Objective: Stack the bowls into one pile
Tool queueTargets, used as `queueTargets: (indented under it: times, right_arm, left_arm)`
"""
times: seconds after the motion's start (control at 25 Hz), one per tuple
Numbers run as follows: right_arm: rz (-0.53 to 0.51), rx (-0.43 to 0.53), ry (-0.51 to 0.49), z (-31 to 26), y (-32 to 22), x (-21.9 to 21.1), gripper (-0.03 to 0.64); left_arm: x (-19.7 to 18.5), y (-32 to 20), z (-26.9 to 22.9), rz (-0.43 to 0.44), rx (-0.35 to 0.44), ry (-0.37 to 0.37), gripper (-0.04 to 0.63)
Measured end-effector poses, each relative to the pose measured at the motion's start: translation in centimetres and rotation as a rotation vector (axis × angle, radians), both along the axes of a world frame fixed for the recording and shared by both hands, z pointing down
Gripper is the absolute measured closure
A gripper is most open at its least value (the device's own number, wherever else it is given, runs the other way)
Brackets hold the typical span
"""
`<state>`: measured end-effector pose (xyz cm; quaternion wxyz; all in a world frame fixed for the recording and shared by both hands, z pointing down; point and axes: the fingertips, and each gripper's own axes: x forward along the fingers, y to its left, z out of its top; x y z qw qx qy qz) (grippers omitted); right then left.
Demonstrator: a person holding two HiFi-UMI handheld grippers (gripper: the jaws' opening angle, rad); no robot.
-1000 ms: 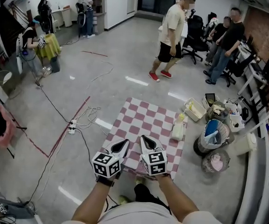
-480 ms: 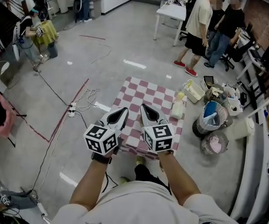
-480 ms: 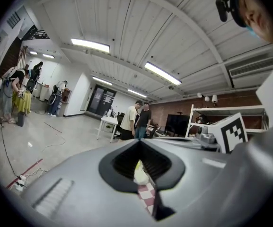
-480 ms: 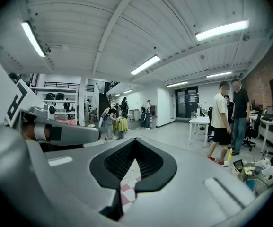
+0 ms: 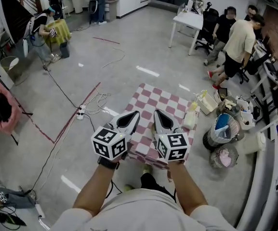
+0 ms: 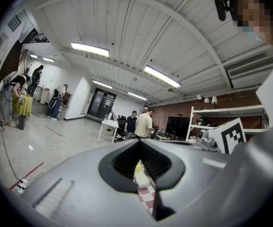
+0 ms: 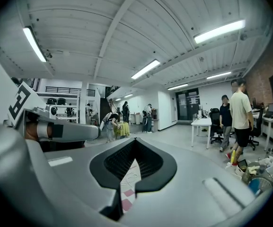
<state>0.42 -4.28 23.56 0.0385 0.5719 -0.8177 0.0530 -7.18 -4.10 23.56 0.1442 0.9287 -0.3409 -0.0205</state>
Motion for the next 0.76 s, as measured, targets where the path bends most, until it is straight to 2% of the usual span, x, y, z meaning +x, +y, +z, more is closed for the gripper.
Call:
queueTargets:
  times: [0.76]
  right_arm:
    - [-0.002, 0.004, 0.001, 0.3, 0.23, -0.31, 0.606]
  left_arm:
    - [-0.25, 0.11, 0.45, -0.021, 0.009, -0.01, 0.589]
